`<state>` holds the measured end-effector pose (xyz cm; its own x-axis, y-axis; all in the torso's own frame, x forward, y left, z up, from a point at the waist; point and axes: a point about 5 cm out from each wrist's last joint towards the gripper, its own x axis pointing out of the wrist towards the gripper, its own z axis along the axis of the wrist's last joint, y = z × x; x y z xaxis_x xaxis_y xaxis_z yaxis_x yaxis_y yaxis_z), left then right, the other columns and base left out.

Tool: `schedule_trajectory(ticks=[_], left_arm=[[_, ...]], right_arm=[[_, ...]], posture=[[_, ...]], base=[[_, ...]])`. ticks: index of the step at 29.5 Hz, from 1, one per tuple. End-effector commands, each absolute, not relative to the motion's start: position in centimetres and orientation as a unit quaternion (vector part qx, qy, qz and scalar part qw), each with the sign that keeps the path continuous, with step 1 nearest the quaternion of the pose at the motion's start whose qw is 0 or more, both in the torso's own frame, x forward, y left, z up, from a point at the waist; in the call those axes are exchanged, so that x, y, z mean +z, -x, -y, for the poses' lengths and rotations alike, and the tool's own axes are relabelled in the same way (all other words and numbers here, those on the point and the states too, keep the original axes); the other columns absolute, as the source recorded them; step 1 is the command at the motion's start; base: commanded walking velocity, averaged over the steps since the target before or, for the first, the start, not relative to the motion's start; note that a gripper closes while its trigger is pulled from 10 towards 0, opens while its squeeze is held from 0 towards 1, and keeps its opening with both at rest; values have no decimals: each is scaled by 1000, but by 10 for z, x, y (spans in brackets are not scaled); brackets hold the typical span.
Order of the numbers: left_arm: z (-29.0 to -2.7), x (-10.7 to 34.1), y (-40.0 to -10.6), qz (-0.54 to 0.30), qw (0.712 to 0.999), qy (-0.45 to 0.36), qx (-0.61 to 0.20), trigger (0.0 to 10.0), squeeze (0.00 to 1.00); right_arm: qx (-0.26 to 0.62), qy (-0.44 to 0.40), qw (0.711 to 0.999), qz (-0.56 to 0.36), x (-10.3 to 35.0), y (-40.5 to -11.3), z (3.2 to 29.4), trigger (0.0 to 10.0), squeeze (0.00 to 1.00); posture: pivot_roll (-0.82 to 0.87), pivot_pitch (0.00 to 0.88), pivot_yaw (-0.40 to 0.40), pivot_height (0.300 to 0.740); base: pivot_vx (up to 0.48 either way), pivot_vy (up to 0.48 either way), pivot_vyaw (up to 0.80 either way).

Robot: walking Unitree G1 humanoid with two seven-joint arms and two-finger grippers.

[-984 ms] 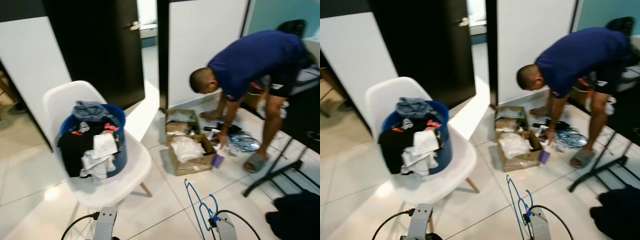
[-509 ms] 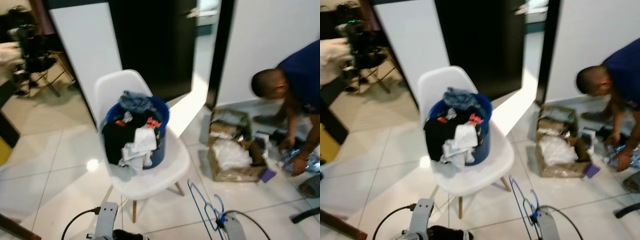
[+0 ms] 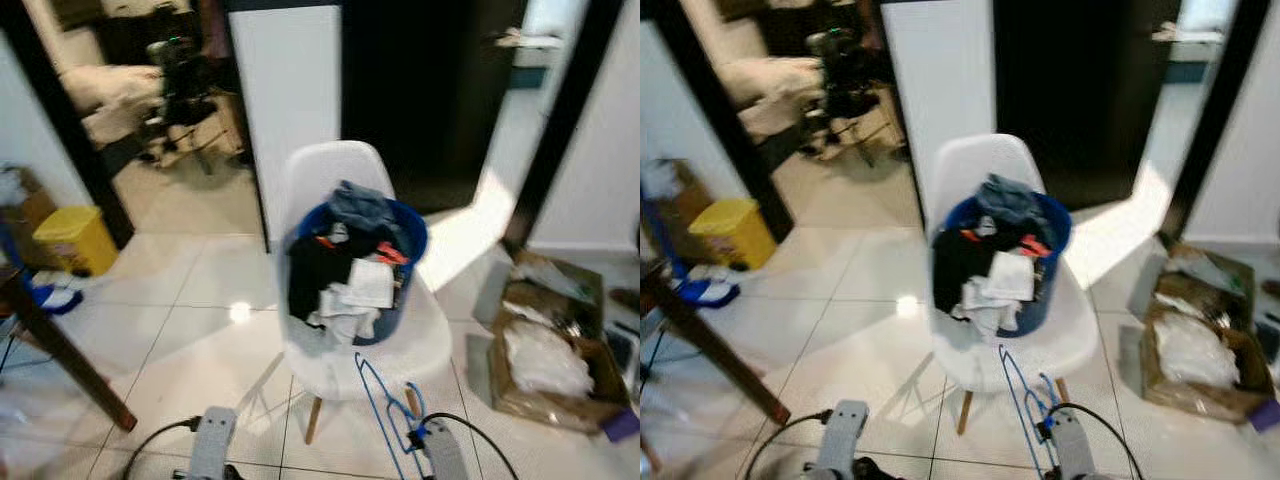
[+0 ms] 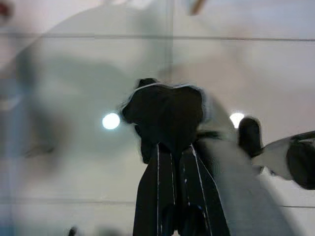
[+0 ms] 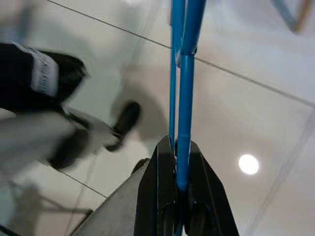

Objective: Hang hanger

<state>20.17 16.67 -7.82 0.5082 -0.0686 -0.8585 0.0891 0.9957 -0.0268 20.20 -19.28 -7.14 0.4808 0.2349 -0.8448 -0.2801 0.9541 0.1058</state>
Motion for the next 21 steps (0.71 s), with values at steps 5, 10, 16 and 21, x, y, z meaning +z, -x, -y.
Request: schedule_trajectory(ticks=[5, 10, 16, 21], left_arm=[[-165, -81, -198, -499, 865, -14, -50, 10000, 0], [-165, -80, -198, -499, 865, -15, -52, 10000, 0], [-164, -80, -199, -497, 866, -16, -52, 10000, 0], [-164, -79, -199, -492, 869, -11, -50, 10000, 0]], right_arm=[[147, 28, 854, -498, -76, -194, 194, 10000, 0], [143, 27, 854, -499, -77, -192, 192, 10000, 0], [140, 27, 855, -498, -77, -193, 193, 10000, 0], [141, 25, 856, -496, -77, -193, 193, 10000, 0]], posture=[[-24, 0, 29, 740], [-26, 0, 31, 740], [-27, 0, 31, 740], [-26, 0, 30, 740]], base=[[0, 0, 781], [0, 0, 781], [0, 0, 781], [0, 0, 781]])
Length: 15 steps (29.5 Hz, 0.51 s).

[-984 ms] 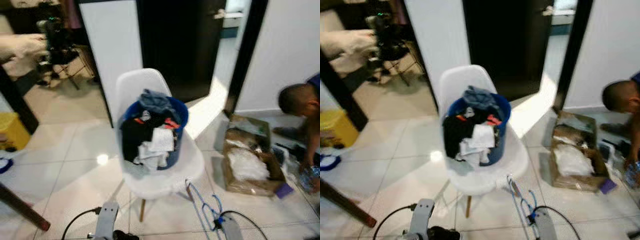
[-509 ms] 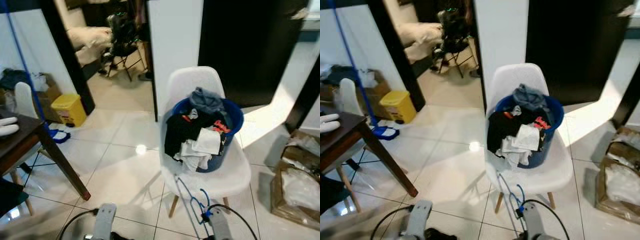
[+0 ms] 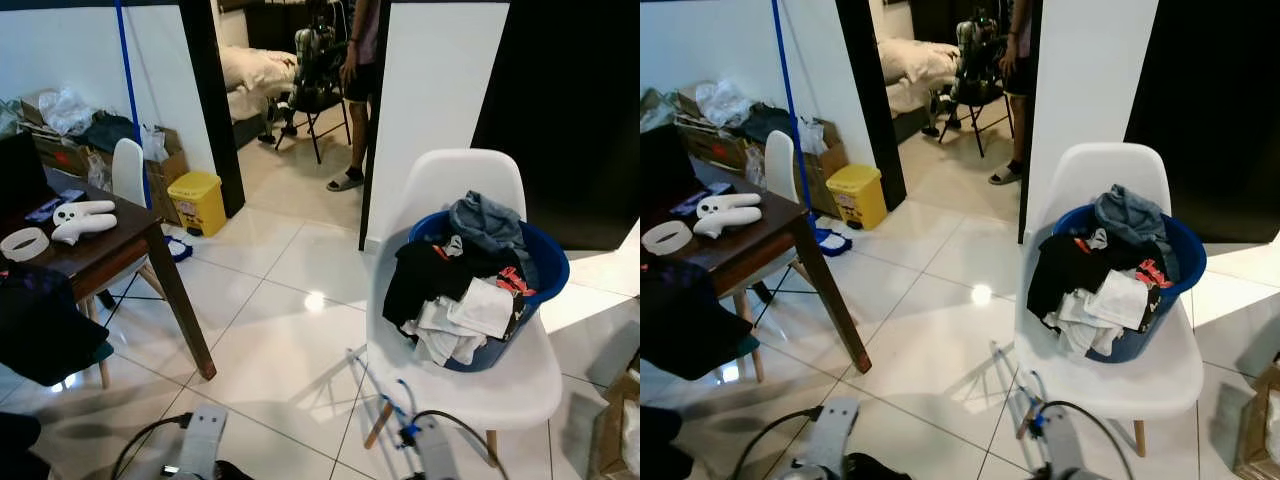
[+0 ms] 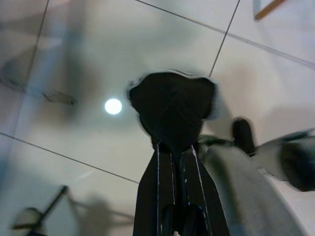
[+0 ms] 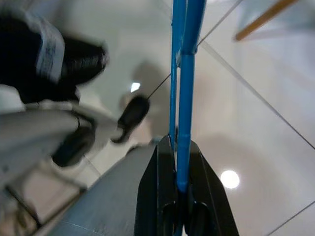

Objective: Hang hanger

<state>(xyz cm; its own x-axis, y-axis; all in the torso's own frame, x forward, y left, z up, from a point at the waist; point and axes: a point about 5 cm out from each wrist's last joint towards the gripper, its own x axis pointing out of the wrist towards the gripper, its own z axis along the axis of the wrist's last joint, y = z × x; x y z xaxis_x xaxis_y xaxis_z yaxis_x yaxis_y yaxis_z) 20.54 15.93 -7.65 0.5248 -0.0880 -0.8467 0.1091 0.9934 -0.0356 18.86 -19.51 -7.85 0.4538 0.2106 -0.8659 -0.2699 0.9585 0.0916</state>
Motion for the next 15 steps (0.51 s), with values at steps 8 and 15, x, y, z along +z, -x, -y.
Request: schedule_trajectory(ticks=[8, 15], left_arm=[[-163, -71, -210, -409, 911, 24, -34, 10000, 0], [-169, -32, -253, -251, 964, 37, -76, 10000, 0]], right_arm=[[131, 7, 862, -490, -76, -193, 193, 10000, 0], [121, -13, 868, -482, -75, -196, 192, 10000, 0]], posture=[[-36, 0, 35, 740], [-18, 0, 25, 740]], base=[[82, 0, 676], [392, 0, 0]])
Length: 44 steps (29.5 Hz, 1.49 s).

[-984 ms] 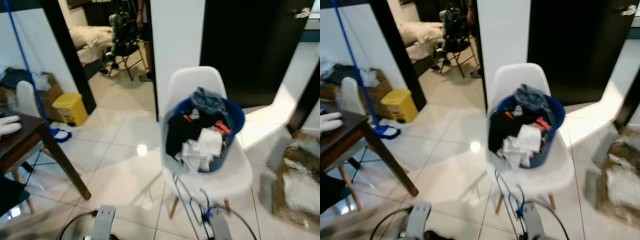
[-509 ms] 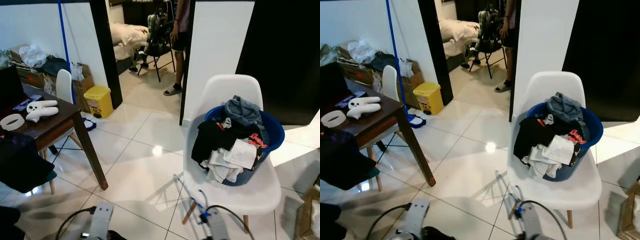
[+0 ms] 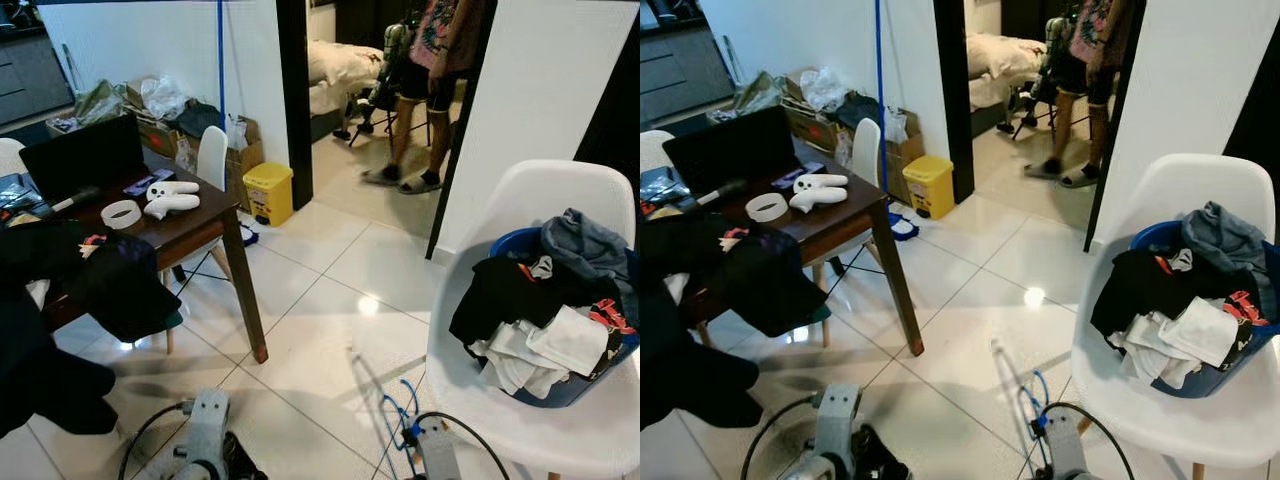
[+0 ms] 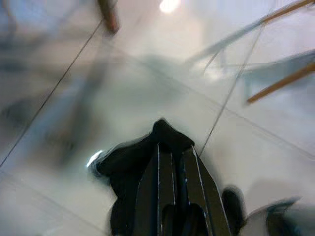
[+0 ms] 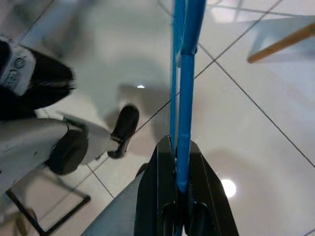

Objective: Hang hanger

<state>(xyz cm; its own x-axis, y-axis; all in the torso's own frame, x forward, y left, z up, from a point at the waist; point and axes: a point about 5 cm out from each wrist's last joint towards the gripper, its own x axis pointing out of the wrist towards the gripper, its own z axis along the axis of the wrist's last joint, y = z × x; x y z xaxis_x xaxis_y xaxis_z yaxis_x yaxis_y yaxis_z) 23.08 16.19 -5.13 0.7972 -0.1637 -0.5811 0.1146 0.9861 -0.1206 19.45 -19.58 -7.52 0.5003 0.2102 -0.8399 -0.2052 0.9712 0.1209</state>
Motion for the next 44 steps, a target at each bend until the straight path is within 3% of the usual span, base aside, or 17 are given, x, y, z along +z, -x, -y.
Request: schedule_trajectory(ticks=[1, 2, 3, 4, 5, 7, 9, 11, 17, 28, 34, 39, 44], left_arm=[[-177, -9, -274, -194, 976, 37, -86, 10000, 0], [-177, -9, -274, -194, 976, 37, -86, 10000, 0], [-185, 22, -297, -123, 987, 34, -102, 10000, 0], [-185, 22, -297, -123, 987, 34, -102, 10000, 0], [-190, 52, -314, -58, 991, 31, -114, 10000, 0], [-190, 52, -314, -58, 991, 31, -114, 10000, 0], [-193, 102, -330, 45, 991, 17, -121, 10000, 0], [-193, 146, -335, 135, 982, 13, -129, 10000, 0], [-197, 199, -335, 228, 964, 3, -136, 10000, 0], [-206, 298, -317, 359, 924, -29, -129, 10000, 0], [-221, 345, -300, 416, 905, -48, -76, 10000, 0], [-229, 358, -293, 426, 903, -51, -39, 10000, 0], [-240, 348, -295, 383, 920, -70, 32, 10000, 0]], right_arm=[[122, -14, 868, -481, -75, -196, 192, 10000, 0], [122, -14, 868, -481, -75, -196, 192, 10000, 0], [123, -15, 868, -481, -75, -196, 192, 10000, 0], [123, -15, 868, -481, -75, -196, 192, 10000, 0], [125, -16, 869, -479, -75, -196, 191, 10000, 0], [125, -16, 869, -479, -75, -196, 191, 10000, 0], [143, -8, 868, -476, -74, -199, 184, 10000, 0], [158, -5, 867, -473, -73, -202, 178, 10000, 0], [157, -8, 866, -475, -75, -197, 182, 10000, 0], [157, -7, 861, -484, -80, -185, 187, 10000, 0], [160, -7, 861, -483, -79, -186, 187, 10000, 0], [158, -11, 862, -481, -79, -186, 187, 10000, 0], [143, -19, 865, -480, -79, -187, 188, 10000, 0]], posture=[[-16, 0, 24, 740], [-16, 0, 24, 740], [-9, 0, 19, 740], [-9, 0, 19, 740], [-4, 0, 17, 740], [-4, 0, 17, 740], [2, 0, 12, 740], [6, 0, 10, 740], [5, 0, 9, 740], [9, 0, 7, 740], [14, 0, 3, 740], [17, 0, 0, 740], [20, 0, 0, 740]], base=[[424, 0, 0], [424, 0, 0], [439, 0, 0], [439, 0, 0], [480, 0, 0], [480, 0, 0], [480, 0, 619], [480, 0, 800], [480, 0, 800], [480, 0, 800], [480, 0, 800], [480, 0, 800], [208, 0, 250]])
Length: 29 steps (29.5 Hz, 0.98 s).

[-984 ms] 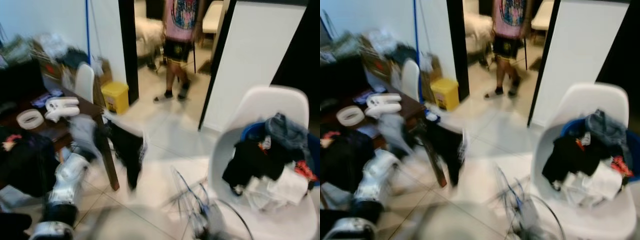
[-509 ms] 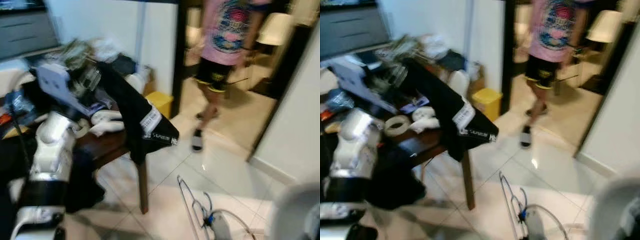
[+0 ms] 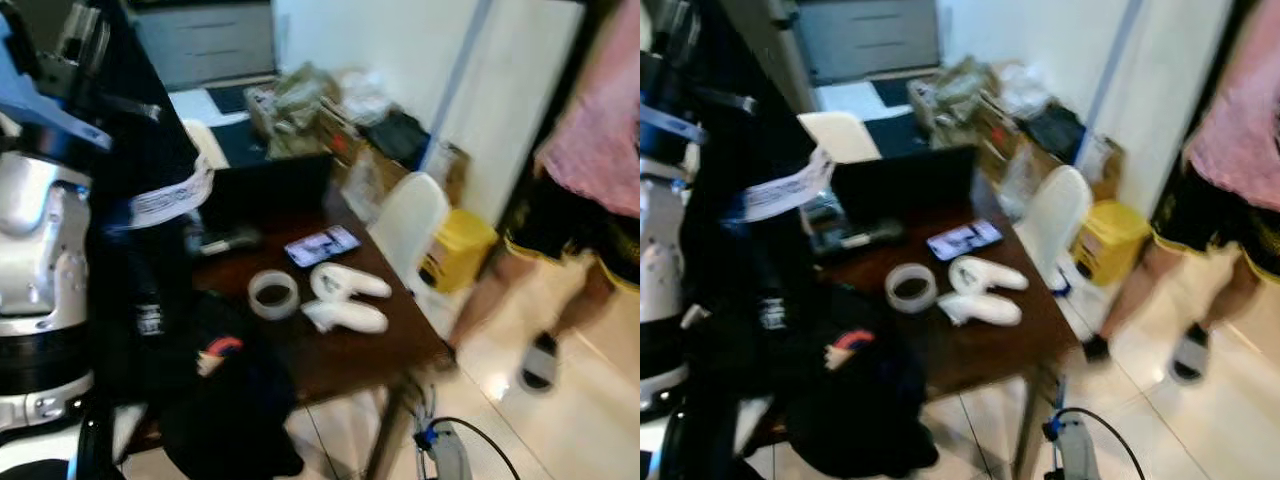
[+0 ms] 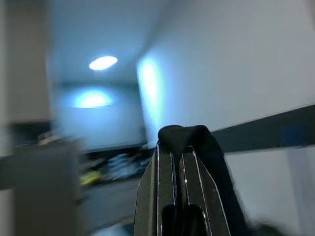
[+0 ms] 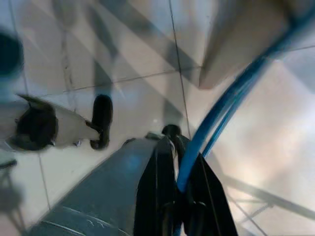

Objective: Hang hanger

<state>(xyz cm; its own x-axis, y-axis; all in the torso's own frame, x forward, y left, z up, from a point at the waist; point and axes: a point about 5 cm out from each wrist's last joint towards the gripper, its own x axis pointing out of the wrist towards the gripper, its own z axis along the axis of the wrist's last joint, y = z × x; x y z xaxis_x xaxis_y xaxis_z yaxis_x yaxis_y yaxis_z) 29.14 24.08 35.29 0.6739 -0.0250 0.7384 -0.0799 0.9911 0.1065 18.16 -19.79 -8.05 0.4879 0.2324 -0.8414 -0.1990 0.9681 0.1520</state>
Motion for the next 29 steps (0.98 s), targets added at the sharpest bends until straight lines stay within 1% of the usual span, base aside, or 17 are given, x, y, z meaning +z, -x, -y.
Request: schedule_trajectory(ticks=[1, 3, 4, 5, 7, 9, 10, 11, 13, 15, 16, 17, 20, 21, 23, 25, 29], left_arm=[[-245, 336, -298, 352, 930, -76, 69, 10000, 0], [-245, 336, -298, 352, 930, -76, 69, 10000, 0], [-250, 320, -299, 317, 939, -79, 105, 10000, 0], [-250, 320, -299, 317, 939, -79, 105, 10000, 0], [-254, 286, -295, 250, 953, -73, 157, 10000, 0], [-254, 286, -295, 250, 953, -73, 157, 10000, 0], [-253, 272, -292, 223, 958, -67, 170, 10000, 0], [-253, 272, -292, 223, 958, -67, 170, 10000, 0], [-245, 243, -288, 164, 971, -56, 167, 10000, 0], [-245, 243, -288, 164, 971, -56, 167, 10000, 0], [-242, 235, -286, 147, 974, -54, 165, 10000, 0], [-239, 222, -283, 121, 978, -52, 164, 10000, 47], [-237, 215, -281, 105, 980, -51, 164, 10000, 47], [-235, 207, -277, 86, 980, -49, 171, 10000, 1000], [-234, 196, -270, 60, 979, -49, 188, 10000, 1000], [-234, 196, -270, 60, 979, -49, 188, 10000, 1000], [-233, 194, -259, 38, 972, -67, 223, 10000, 1000]], right_arm=[[140, -21, 866, -480, -79, -187, 189, 10000, 0], [140, -21, 866, -480, -79, -187, 189, 10000, 0], [139, -22, 866, -479, -79, -187, 189, 10000, 0], [139, -22, 866, -479, -79, -187, 189, 10000, 0], [141, -20, 866, -480, -79, -186, 189, 10000, 0], [141, -20, 866, -480, -79, -186, 189, 10000, 0], [141, -19, 865, -481, -79, -186, 190, 10000, 0], [141, -19, 865, -481, -79, -186, 190, 10000, 0], [142, -16, 864, -483, -79, -186, 190, 10000, 0], [142, -16, 864, -483, -79, -186, 190, 10000, 0], [142, -15, 863, -484, -79, -186, 190, 10000, 0], [142, -15, 863, -484, -79, -186, 190, 10000, 0], [141, -15, 864, -484, -79, -186, 190, 10000, 0], [141, -14, 864, -483, -79, -186, 190, 10000, 0], [141, -14, 864, -483, -79, -186, 190, 10000, 0], [141, -14, 864, -483, -79, -186, 190, 10000, 0], [142, -13, 864, -484, -79, -187, 190, 10000, 0]], posture=[[22, 0, 1, 740], [22, 0, 1, 740], [24, 0, -1, 740], [24, 0, -1, 740], [31, 0, -3, 740], [31, 0, -3, 740], [44, 0, -8, 740], [44, 0, -8, 740], [49, 0, -11, 740], [49, 0, -11, 740], [49, 0, -11, 740], [48, 0, -6, 740], [48, 0, -6, 740], [48, 0, -2, 740], [50, 0, -2, 740], [50, 0, -2, 740], [57, 0, -5, 740]], base=[[0, 0, 0], [0, 0, 0], [0, 0, 0], [0, 0, 0], [0, 0, 0], [0, 0, 0], [0, 0, 0], [0, 0, 0], [0, 0, 0], [0, 0, 0], [0, 0, 0], [0, 0, 0], [0, 0, 0], [0, 0, 0], [0, 0, 0], [0, 0, 0], [0, 0, 0]])
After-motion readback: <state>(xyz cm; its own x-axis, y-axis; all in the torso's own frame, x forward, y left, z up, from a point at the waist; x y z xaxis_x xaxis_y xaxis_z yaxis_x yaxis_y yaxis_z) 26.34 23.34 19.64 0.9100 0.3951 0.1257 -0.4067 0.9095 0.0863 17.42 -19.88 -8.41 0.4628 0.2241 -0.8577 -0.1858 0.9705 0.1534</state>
